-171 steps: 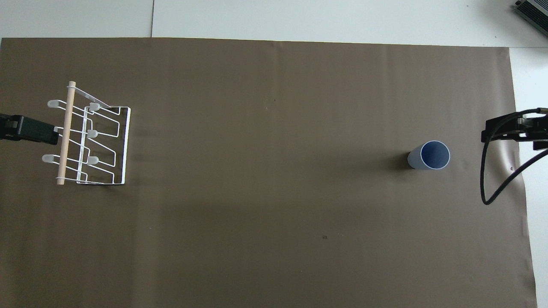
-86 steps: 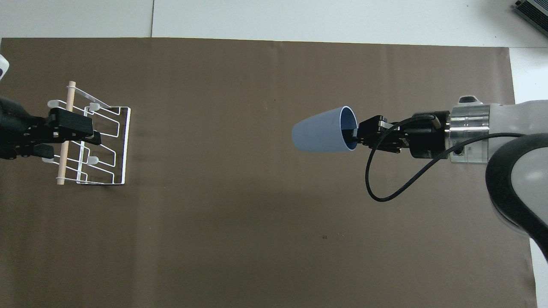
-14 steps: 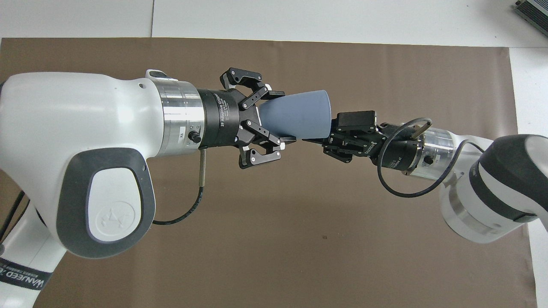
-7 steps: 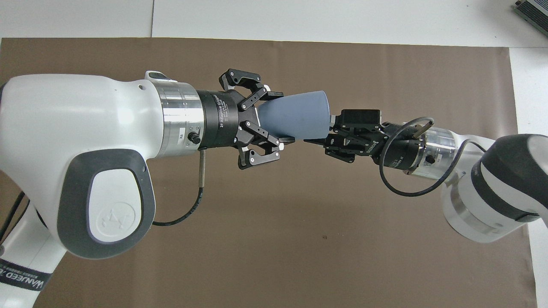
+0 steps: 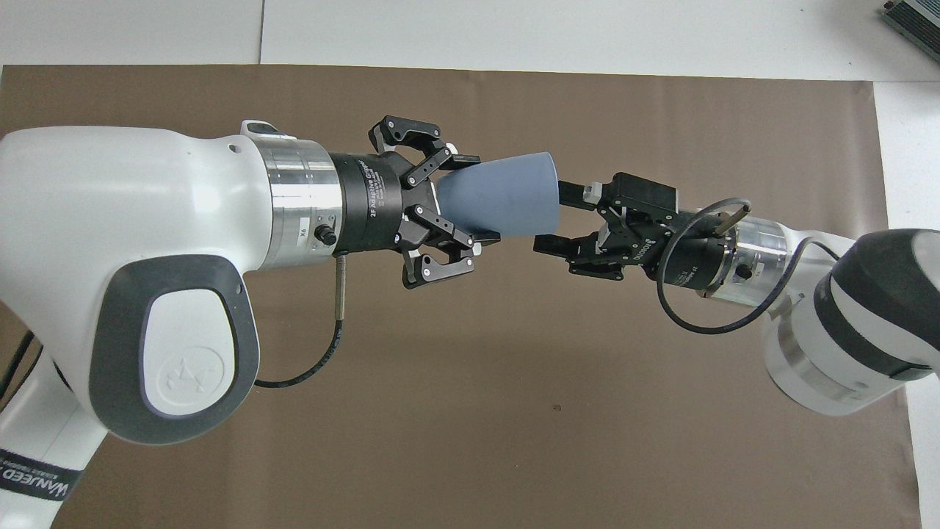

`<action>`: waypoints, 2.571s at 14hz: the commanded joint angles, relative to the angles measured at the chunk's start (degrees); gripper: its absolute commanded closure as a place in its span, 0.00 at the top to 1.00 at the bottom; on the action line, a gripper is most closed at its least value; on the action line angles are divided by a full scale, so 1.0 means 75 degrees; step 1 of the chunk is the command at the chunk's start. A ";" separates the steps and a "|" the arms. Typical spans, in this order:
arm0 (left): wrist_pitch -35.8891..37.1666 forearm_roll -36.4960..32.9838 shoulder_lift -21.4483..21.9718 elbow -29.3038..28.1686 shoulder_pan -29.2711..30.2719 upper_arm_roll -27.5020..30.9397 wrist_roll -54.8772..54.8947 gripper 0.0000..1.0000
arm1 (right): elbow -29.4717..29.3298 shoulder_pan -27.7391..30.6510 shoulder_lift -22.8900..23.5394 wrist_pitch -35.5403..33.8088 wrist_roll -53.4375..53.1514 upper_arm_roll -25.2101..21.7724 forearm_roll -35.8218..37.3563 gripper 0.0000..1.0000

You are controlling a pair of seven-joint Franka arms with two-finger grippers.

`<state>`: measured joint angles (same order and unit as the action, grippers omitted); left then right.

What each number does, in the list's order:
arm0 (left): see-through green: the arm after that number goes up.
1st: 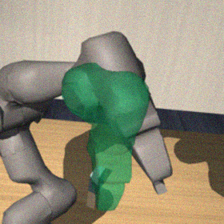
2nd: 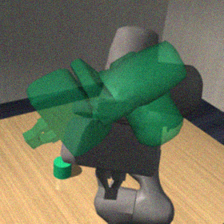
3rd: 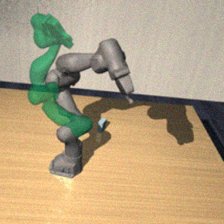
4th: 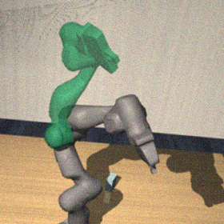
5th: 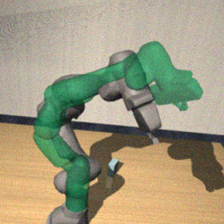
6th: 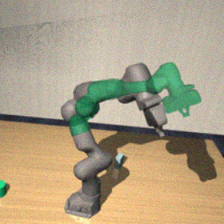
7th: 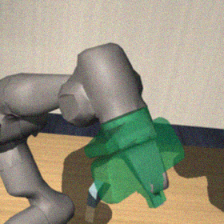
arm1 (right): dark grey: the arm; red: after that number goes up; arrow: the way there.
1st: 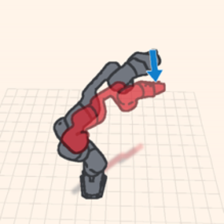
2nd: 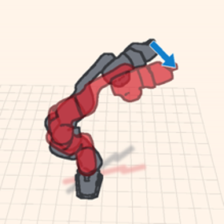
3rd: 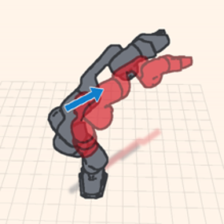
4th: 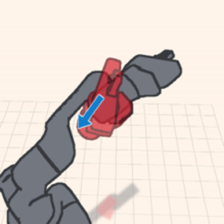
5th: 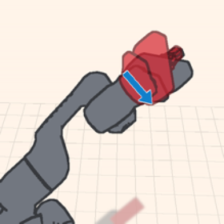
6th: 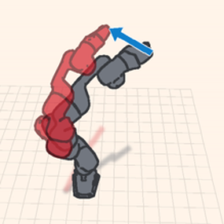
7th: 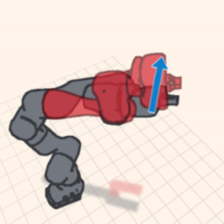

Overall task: Hang cup on cup holder
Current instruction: 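Carry the cup with the left gripper while the right gripper withdraws, then move the cup with the left gripper over the wire rack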

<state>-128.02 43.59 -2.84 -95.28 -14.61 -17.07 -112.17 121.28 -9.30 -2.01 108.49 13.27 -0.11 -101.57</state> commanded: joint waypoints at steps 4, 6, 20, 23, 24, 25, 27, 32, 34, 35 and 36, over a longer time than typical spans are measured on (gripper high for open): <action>0.0510 -0.0407 0.0402 -0.0268 0.0259 0.0038 0.0378 0.00 | -0.0104 0.0571 -0.0153 -0.0086 -0.0082 0.0004 0.1576 1.00; 0.0767 -0.0818 0.0449 -0.0268 0.0295 0.0038 0.0390 0.00 | -0.0302 0.0653 -0.0130 -0.0051 -0.0105 -0.0032 0.2323 1.00; 0.1460 -0.4521 0.1374 -0.1872 0.0307 0.0050 0.1476 0.00 | -0.2049 0.1041 0.0562 0.0909 -0.1758 0.0015 1.2154 1.00; 0.1716 -0.5059 0.1480 -0.2061 0.0681 0.0050 0.2380 0.00 | -0.2084 0.1075 0.0328 0.0875 -0.1758 -0.0020 1.2933 1.00; 0.1857 -0.5305 0.1480 -0.2049 0.0856 0.0050 0.2707 0.00 | -0.2096 0.1076 0.0246 0.0735 -0.1758 -0.0055 1.2968 1.00; 0.1940 -0.5482 0.1480 -0.2049 0.1009 0.0050 0.3058 0.00 | -0.2201 0.1099 0.0210 0.0514 -0.1758 -0.0067 1.3073 1.00; 0.1929 -0.5821 0.1480 -0.2061 0.1348 0.0038 0.3574 0.00 | -0.2831 0.1274 0.0210 -0.0293 -0.1758 -0.0055 1.3308 1.00; 0.1965 -0.7073 0.1328 -0.1967 0.1784 0.0015 0.5076 0.00 | -0.4098 0.1650 0.0222 -0.2016 -0.1781 -0.0067 1.3367 1.00; 0.1440 -0.7276 0.1164 -0.1956 0.1912 0.0050 0.5742 0.00 | -0.4194 0.1778 0.0175 -0.2417 -0.1851 -0.0055 1.3496 1.00; 0.1251 -0.7381 0.1140 -0.1921 0.2180 0.0038 0.6059 0.00 | -0.4043 0.1872 0.0047 -0.2465 -0.1979 -0.0043 1.3496 1.00; 0.1145 -0.7417 0.1070 -0.1897 0.2345 0.0038 0.6363 0.00 | -0.3902 0.1942 -0.0024 -0.2465 -0.2015 -0.0043 1.3485 1.00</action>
<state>-116.85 -10.62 5.60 -109.14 -0.15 -16.34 -69.00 90.86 3.78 -1.23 90.91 -0.03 -1.13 -1.79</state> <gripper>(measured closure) 0.233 0.000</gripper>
